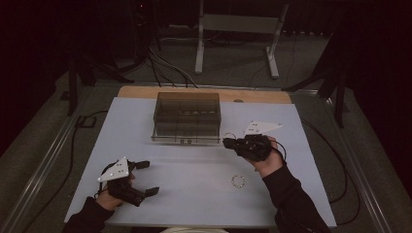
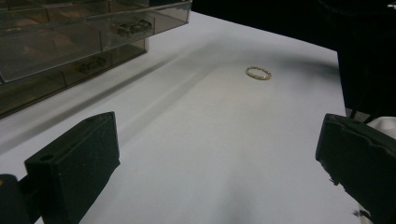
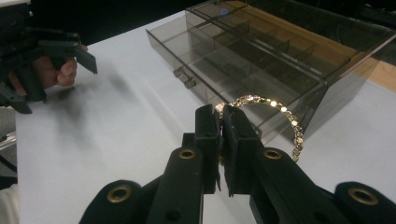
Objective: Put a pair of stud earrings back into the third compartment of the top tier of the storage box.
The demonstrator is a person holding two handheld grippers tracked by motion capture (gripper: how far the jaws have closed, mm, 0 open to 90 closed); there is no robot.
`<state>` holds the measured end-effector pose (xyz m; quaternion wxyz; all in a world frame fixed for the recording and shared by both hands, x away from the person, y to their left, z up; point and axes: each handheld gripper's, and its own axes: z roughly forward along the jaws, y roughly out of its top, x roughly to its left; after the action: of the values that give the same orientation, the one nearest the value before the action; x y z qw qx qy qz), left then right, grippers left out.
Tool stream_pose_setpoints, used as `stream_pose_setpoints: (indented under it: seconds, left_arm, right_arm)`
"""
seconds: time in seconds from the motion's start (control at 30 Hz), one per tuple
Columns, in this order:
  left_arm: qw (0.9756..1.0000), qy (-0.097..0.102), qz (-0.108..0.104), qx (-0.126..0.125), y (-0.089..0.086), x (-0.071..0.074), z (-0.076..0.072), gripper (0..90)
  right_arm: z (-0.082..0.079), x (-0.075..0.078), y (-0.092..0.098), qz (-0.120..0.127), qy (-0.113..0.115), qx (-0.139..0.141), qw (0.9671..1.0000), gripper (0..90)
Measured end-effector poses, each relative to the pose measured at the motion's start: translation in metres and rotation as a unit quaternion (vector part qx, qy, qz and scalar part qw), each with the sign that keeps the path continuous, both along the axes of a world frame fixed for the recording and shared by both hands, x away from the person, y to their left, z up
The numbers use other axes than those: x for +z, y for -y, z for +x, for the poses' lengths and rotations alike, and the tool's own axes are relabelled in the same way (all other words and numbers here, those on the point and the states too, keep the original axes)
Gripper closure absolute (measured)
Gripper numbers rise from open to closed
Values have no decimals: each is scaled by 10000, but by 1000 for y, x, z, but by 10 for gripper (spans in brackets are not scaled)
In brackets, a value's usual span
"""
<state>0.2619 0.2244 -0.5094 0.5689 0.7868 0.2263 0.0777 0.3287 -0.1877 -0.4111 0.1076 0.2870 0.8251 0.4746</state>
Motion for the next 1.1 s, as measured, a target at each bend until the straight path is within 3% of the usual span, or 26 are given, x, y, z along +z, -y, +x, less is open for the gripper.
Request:
stream_pose_setpoints:
  seconds: [0.47, 1.1]
  left_arm:
    - [10000, -4, 20, 3, 0, -1, 0, 5]
    - [10000, -1, 17, -16, 0, 0, 0, 6]
  right_arm:
    - [22, 10, -14, 27, 57, 27, 10000, 857]
    - [48, 8, -33, -78, -14, 77, 9999, 857]
